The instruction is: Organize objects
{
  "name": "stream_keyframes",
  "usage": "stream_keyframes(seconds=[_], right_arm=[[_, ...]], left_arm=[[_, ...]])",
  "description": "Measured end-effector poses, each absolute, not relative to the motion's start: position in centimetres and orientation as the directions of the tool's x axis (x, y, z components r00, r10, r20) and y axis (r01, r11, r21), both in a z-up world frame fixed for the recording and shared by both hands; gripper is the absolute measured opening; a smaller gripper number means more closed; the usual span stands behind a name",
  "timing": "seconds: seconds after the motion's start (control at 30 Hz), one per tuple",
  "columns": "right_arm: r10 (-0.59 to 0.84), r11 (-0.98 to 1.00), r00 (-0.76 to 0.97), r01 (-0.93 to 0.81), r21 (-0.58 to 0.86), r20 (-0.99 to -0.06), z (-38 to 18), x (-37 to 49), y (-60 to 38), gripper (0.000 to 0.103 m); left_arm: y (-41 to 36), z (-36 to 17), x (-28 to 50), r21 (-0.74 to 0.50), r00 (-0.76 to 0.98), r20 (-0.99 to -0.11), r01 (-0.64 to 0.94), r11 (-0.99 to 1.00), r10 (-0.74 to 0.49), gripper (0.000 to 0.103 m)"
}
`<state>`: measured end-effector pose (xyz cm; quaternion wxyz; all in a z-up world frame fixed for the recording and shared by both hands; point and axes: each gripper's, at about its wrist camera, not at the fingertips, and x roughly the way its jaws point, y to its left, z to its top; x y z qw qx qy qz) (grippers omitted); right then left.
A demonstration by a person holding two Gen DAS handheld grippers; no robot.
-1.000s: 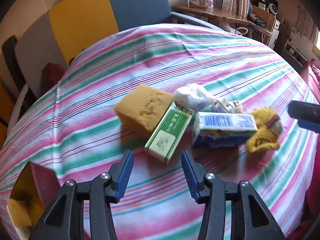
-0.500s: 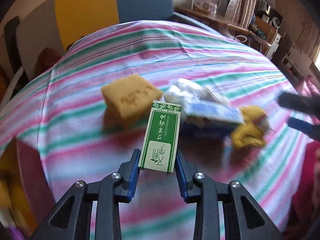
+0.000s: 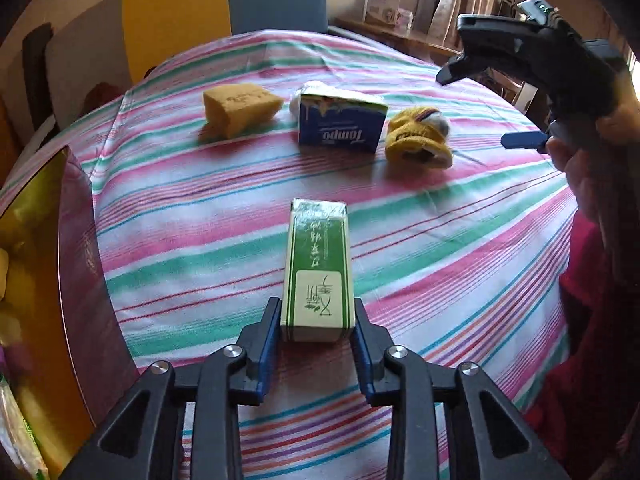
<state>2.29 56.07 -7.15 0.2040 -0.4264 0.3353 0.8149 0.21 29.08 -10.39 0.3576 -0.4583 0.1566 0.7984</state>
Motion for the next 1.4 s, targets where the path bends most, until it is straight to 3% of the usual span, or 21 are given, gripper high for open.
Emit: stream_keyframes(seconds=[0.27, 0.53, 0.77, 1.13, 1.17, 1.23, 1.27, 1.4], right_arm=[[0.039, -0.683, -0.526, -0.635, 0.361, -0.850, -8.1, 1.9, 56.4, 0.103], [0.033, -0.714, -0.507, -0.615, 0.334, -0.861, -8.6, 0.8, 55.6, 0.103], [0.061, -0.751, -0.528, -0.584, 0.310, -0.847, -8.2, 0.1, 54.9, 0.103], [0.074, -0.802, -0.496, -0.545, 0.244, -0.865, -9.2, -1.7, 53.9, 0.094], [0.077, -0.811, -0.487, -0.539, 0.230, -0.870, -9.4, -2.0, 53.7, 0.088], [0.087, -0.832, -0.448, -0.525, 0.183, -0.890, -10.2, -2.8, 53.4, 0.066], [0.084, -0.840, -0.408, -0.520, 0.156, -0.909, -11.0, -3.1, 53.2, 0.044], [0.038, -0.840, -0.371, -0.515, 0.171, -0.928, -12.2, -3.7, 53.4, 0.050]], left_arm=[[29.3, -10.1, -0.8, -0.097, -0.328, -0.831, -0.710, -0.698, 0.449, 0.052], [30.1, -11.2, -0.8, -0.041, -0.372, -0.821, -0.719, -0.694, 0.434, 0.052], [29.4, -11.8, 0.1, -0.030, -0.435, -0.758, -0.720, -0.693, 0.485, 0.054], [29.2, -11.8, 0.3, -0.022, -0.441, -0.750, -0.729, -0.685, 0.493, 0.056], [29.2, -11.8, 0.3, -0.022, -0.441, -0.750, -0.729, -0.685, 0.493, 0.056], [29.2, -11.7, 0.3, -0.024, -0.439, -0.750, -0.729, -0.684, 0.495, 0.056], [29.2, -11.7, 0.4, -0.025, -0.439, -0.749, -0.729, -0.684, 0.496, 0.056], [29.0, -11.6, 0.5, -0.030, -0.436, -0.749, -0.730, -0.683, 0.499, 0.056]])
